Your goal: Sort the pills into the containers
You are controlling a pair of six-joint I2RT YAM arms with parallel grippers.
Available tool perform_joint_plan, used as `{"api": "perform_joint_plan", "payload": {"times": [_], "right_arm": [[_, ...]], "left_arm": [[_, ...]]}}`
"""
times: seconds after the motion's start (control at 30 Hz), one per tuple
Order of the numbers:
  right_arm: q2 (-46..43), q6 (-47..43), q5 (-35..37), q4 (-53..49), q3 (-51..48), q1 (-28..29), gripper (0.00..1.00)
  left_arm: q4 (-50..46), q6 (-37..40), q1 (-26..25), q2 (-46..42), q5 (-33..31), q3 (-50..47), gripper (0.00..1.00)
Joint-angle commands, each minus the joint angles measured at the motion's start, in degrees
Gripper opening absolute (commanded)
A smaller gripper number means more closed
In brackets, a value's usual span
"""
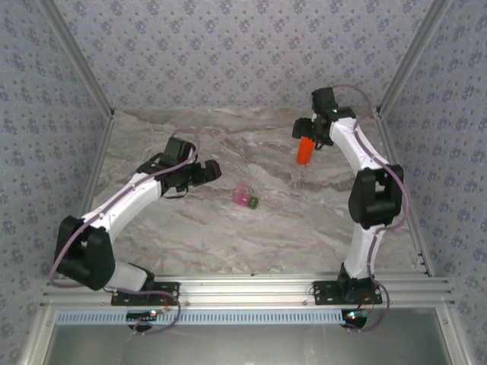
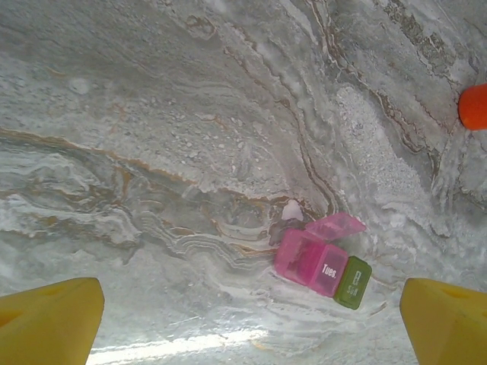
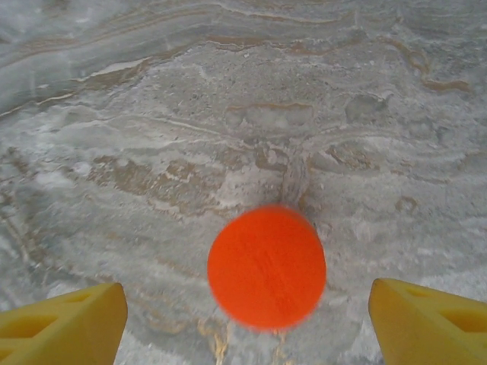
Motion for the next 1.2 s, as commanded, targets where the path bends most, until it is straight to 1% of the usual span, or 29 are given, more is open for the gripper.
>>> {"api": "perform_joint_plan", "payload": {"times": [0.0, 0.17, 0.33, 0.43, 0.53, 0.7, 0.83, 1.17], "right_arm": [[4.5, -2.1, -0.1, -5.7, 6.0, 0.4, 0.84], [10.4, -2.5, 1.1, -7.1, 10.1, 0.8, 0.82], [12.6, -3.2, 2.9, -7.1, 9.5, 1.4, 0.81], [13.3, -3.3, 2.9, -7.0, 8.8, 1.1, 0.79], [12.6, -3.6, 2.8, -6.0, 6.9, 1.0, 0.76], [9.4, -4.1, 2.6, -4.9, 3.6, 0.9, 0.79], [6.3, -4.2, 2.6, -3.4, 0.7, 0.4, 0.80], [4.9, -4.3, 2.1, -2.8, 0.3, 0.2, 0.75]], "left_arm": [[2.4, -2.0, 0.4, 1.4, 1.8, 2.0, 1.00], [3.7, -3.3, 0.7, 2.7, 3.0, 2.1, 1.00], [3.9, -3.6, 1.0, 3.0, 3.6, 2.7, 1.00], [3.9, -3.6, 1.0, 3.4, 3.9, 2.9, 1.00], [4.0, -3.6, 1.0, 3.9, 4.1, 3.1, 1.00], [4.5, -3.6, 1.0, 4.9, 4.7, 3.1, 1.00], [4.9, -3.6, 1.0, 5.6, 5.4, 3.2, 1.00], [5.1, -3.5, 1.0, 6.6, 5.8, 3.6, 1.00]]}}
